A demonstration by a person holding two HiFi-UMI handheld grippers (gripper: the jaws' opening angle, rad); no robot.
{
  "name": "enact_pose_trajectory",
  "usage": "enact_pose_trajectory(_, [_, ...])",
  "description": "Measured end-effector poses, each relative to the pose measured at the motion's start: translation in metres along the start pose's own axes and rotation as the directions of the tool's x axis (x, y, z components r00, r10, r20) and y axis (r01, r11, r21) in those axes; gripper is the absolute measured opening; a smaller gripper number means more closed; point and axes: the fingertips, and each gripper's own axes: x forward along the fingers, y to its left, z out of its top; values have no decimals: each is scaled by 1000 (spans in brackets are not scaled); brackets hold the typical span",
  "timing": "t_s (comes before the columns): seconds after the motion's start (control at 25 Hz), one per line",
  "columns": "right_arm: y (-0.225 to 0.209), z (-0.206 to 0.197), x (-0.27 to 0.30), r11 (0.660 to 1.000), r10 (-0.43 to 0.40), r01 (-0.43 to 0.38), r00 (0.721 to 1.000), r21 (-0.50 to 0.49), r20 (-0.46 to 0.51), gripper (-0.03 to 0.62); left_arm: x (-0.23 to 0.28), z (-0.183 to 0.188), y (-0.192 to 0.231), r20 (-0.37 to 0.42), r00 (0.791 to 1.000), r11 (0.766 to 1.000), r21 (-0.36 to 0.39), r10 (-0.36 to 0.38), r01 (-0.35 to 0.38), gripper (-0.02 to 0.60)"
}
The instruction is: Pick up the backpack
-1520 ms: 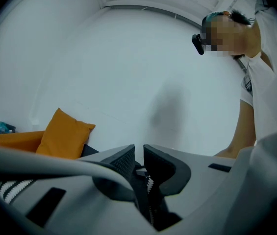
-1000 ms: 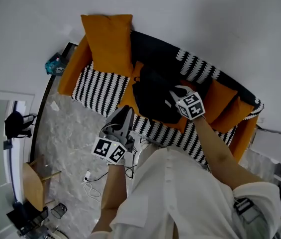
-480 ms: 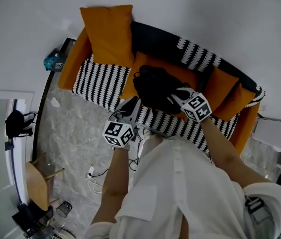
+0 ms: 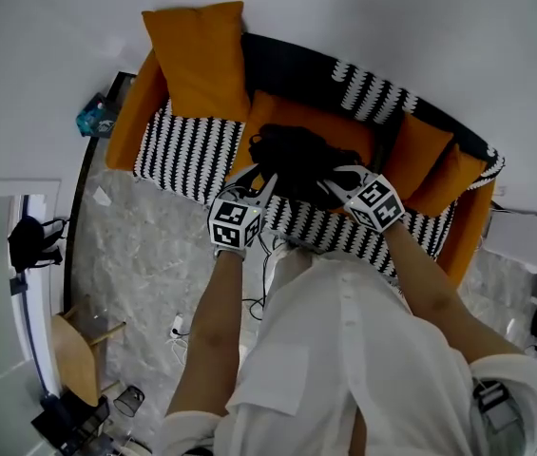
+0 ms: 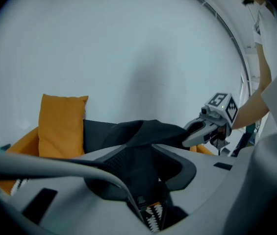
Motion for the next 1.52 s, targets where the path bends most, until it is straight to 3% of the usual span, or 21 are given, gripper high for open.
enact_pose_trajectory(0.12, [2,0,0,1000,-5,5,1000,5,-4,34,13,-8,2,-75,997,993,115,-3,11,203])
enact_pose_trajectory(0.24, [5,0,0,1000,-8,8,1000,3,-9,34,23,-9,4,-109,994,985,171,-4,23,262])
enact_pose_trajectory(0.76, [9,-2,0,1000,6,-6,1000,4,-26,34,57,-10,-4,-218,975,943,317,-32,102,262])
enact_pose_trajectory(0.96, [11,-2,0,1000,18,-18,999,-8,-35,34,62,-10,-5,-255,967,912,391,-18,120,242])
enact_pose_trajectory(1.24, [7,-3,-2,1000,15,-15,999,12,-31,34,59,-18,-16,-272,961,925,355,-40,139,107])
enact_pose_trajectory(1.52, [10,-3,-4,999,12,-12,1000,42,-17,34,46,-24,-23,-257,966,973,213,-28,85,60])
